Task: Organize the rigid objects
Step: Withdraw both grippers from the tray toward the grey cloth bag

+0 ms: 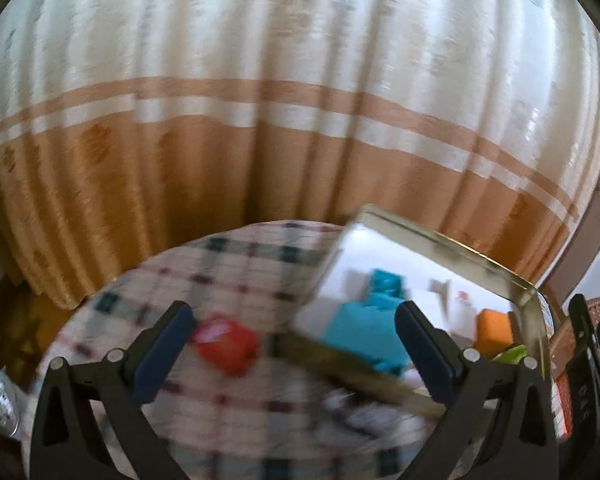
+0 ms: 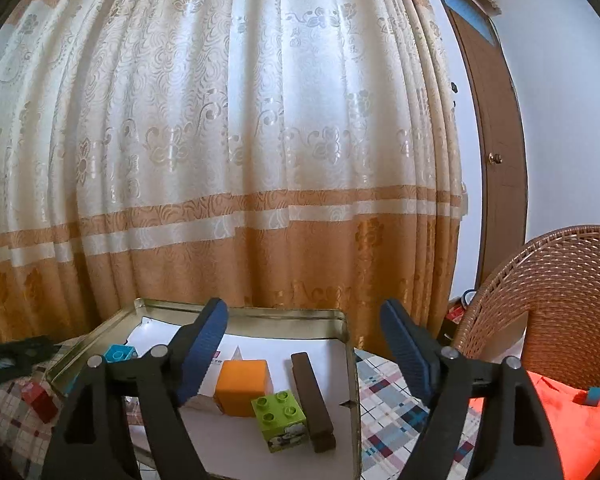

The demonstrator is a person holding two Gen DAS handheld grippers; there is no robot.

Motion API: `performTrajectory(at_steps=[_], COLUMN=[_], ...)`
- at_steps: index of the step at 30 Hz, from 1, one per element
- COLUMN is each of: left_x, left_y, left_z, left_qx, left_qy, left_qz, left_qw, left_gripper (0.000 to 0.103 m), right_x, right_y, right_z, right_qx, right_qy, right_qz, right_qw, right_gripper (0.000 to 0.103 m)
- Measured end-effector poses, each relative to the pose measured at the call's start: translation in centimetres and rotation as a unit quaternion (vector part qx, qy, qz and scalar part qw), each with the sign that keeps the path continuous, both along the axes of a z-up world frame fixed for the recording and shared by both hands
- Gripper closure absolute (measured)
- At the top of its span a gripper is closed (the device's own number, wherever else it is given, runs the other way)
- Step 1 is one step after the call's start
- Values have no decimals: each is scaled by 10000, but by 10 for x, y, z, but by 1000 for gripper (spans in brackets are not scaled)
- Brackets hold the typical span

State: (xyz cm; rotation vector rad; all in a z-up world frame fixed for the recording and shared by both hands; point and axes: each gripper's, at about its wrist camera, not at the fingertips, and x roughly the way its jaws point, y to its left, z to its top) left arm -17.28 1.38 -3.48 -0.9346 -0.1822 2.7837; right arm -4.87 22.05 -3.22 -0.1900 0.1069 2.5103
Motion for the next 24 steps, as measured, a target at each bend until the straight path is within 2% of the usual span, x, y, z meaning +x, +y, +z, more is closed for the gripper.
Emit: performTrajectory(at_steps=[5,9,13,15,17,21,24], left_x=[16,33,52,65,72,90,104], left_y=[-43,-54,-63,-63,-64,-75,-82], left_z=[7,9,8,8,5,-3,-6], left_qx=[-259,-530,-463,-718,-928,-855,-977], left_qy=[-41,-113,-285,-230,-259,-484,-479], left_qz=[383,536,545,557,647,689,756], left_qw=[9989,9971,9970,9956,9932,9928,9912], left_gripper=[1,1,1,1,1,1,1], right_x=[0,2,-1,4,12,21,17], right_y=[3,-1,-10,-18,-28,-45,-60], right_z=[-1,0,1,4,3,-4,-13], right_qx=[-62,21,122,-124,-275,-1034,-1416], right_qy=[-37,11,-146,-346,-440,-846,-1058], right_qz=[-56,-22,260,687,881,1414,1703], right_qw=[10000,10000,9995,9970,9948,9809,9694], right_gripper=[22,22,22,22,22,22,22])
